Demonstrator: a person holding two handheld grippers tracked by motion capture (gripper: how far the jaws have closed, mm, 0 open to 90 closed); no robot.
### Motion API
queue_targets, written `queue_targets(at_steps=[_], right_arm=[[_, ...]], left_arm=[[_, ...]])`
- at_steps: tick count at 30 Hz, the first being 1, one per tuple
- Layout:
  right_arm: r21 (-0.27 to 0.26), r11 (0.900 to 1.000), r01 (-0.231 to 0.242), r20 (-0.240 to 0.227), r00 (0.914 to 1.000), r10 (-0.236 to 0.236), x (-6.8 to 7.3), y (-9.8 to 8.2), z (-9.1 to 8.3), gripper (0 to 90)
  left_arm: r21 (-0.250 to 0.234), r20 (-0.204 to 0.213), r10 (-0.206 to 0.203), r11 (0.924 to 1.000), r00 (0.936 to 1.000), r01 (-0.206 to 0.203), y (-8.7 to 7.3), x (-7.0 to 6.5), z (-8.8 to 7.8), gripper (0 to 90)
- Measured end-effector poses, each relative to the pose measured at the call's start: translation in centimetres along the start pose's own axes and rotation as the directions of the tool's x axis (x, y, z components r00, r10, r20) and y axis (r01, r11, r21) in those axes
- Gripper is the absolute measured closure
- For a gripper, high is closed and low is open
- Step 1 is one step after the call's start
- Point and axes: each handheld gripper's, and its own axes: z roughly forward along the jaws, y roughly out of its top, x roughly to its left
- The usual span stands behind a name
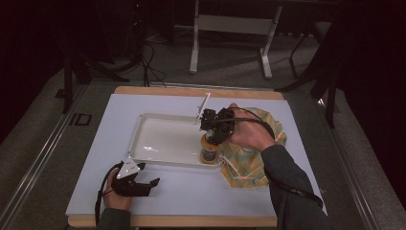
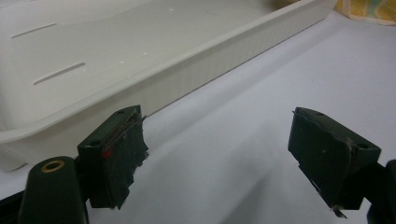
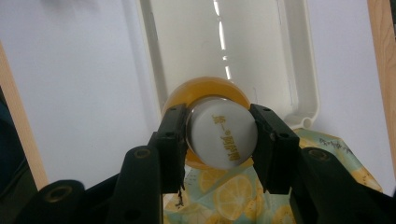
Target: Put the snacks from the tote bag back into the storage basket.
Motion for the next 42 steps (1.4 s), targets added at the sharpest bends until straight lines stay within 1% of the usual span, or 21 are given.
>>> queue_targets(at_steps=[10,19,30,32,34,42], right_arm=[[0.013,1.0,-0.002,-0.006,1.0,0.002,0.0,-0.1,0.5,58.8],[0.013,1.0,-0.004,-0.009,1.0,0.004,0.1,-0.3,0.8,58.8],[0.021,1.0,-0.02,-0.008,0.9998,0.021,0.0,-0.7,1.3,58.8],[0.019,1.0,-0.021,-0.008,0.9997,0.022,0.0,-0.7,1.3,58.8],[0.021,0.999,-0.032,-0.009,0.9994,0.032,0.1,-0.8,1.3,58.8],[0.024,0.999,-0.038,-0.008,0.9992,0.039,0.0,-0.8,1.3,58.8]], left_arm=[[0.0,0.0,-0.001,1.0,1.0,0.001,0.0,0.0,0.0,18.8],[-0.002,-0.002,0.0,1.0,1.0,0.0,0.0,0.0,0.0,18.8],[-0.002,-0.002,-0.001,1.0,1.0,0.001,0.0,0.0,0.0,18.8],[-0.001,-0.003,0.0,1.0,1.0,0.0,0.0,0.0,0.0,18.8],[-0.001,-0.003,0.001,1.0,1.0,-0.001,0.0,0.0,0.0,18.8],[0.003,-0.002,0.0,1.0,1.0,0.0,0.0,0.0,0.0,18.8]])
